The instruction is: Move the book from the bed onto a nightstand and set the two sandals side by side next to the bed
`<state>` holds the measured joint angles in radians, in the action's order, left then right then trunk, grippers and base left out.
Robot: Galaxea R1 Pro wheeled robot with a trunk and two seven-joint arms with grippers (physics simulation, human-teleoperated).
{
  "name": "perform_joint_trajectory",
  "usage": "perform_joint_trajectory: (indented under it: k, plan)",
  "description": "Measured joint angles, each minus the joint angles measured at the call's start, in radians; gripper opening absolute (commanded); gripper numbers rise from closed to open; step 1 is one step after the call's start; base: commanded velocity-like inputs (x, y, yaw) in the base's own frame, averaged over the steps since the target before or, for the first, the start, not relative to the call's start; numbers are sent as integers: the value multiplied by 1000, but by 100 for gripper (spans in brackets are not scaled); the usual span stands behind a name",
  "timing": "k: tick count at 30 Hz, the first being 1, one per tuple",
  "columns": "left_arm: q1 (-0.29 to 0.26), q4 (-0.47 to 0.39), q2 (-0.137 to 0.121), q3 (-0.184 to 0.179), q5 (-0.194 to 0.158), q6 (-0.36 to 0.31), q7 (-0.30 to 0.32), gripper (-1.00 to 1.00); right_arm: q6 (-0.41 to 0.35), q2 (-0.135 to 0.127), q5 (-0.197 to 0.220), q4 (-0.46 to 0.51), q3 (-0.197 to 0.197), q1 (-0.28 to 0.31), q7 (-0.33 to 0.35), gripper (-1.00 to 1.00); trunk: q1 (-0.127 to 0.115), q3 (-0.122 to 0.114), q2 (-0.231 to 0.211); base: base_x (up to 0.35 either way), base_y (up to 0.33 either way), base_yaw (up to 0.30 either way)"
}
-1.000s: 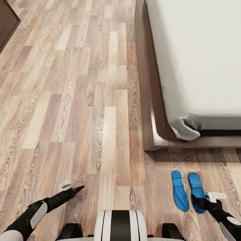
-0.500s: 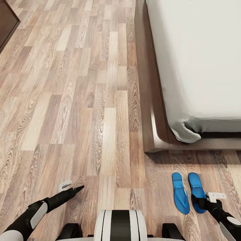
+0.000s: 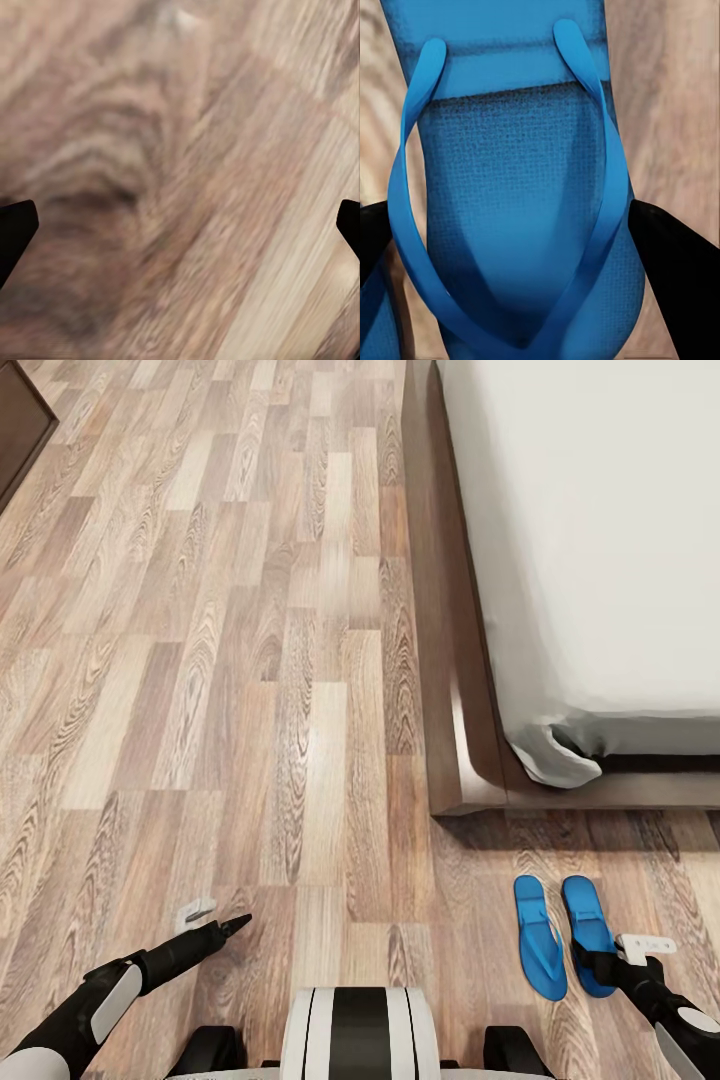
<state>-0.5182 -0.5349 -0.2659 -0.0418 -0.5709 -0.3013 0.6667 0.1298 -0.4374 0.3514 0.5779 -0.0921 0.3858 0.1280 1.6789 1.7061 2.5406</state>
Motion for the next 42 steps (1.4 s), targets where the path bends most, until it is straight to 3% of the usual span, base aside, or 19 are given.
perform_joint_trajectory:
  k: [4,34,35,42]
  plan:
    - [0,0,0,0,0,0,-1,100,0,0,0,0,1,0,0,-100,2,15,1,0,0,0]
    - [0,0,0,0,0,0,-1,100,0,0,0,2,2,0,-2,-100,2,16,1,0,0,0]
    - [0,0,0,0,0,0,-1,100,0,0,0,2,2,0,-2,100,2,16,1,0,0,0]
    - [0,0,0,0,0,0,-1,100,0,0,0,2,2,0,-2,100,2,16,1,0,0,0]
